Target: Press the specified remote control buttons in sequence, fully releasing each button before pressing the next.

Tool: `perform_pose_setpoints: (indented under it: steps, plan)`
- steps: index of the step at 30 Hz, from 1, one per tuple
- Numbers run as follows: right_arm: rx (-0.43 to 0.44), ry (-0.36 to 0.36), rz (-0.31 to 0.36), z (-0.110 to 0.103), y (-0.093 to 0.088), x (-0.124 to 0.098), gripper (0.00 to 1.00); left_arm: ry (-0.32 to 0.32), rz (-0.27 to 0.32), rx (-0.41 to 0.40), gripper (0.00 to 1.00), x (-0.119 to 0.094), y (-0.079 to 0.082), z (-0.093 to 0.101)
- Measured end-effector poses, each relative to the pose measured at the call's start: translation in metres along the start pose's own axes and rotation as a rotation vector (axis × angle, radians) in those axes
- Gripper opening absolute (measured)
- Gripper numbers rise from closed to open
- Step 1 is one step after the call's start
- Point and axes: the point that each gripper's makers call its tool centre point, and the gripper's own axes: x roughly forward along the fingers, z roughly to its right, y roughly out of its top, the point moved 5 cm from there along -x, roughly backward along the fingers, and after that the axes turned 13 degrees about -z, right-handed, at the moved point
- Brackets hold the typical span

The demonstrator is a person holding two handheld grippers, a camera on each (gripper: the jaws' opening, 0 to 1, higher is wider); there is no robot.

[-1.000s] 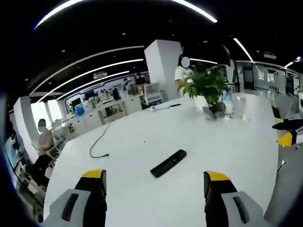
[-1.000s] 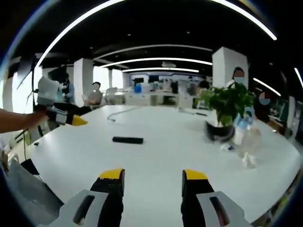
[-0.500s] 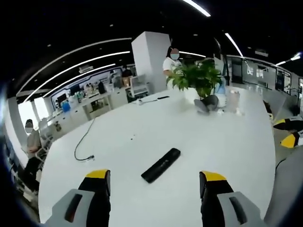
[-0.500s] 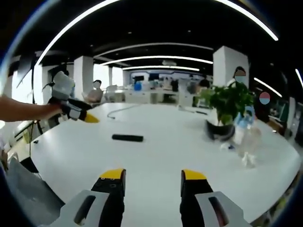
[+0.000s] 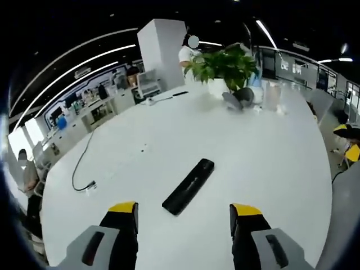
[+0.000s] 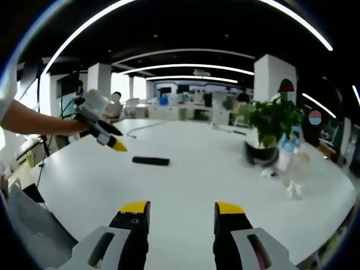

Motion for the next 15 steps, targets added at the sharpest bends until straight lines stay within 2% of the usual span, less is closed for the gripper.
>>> perform_pose_setpoints:
  steps: [6, 11, 15]
  plan:
    - [-0.004, 0.001, -0.007, 0.000, -0.001, 0.001, 0.43, -0.053, -0.042, 0.019, 0.67, 0.017, 0.002, -0.005]
    - [-0.009, 0.002, -0.012, -0.001, -0.001, 0.002, 0.43, -0.109, -0.117, 0.077, 0.61, 0.030, 0.001, -0.008]
    - [-0.013, 0.003, -0.016, -0.001, -0.002, 0.002, 0.43, -0.167, -0.131, 0.079, 0.56, 0.039, 0.005, -0.009]
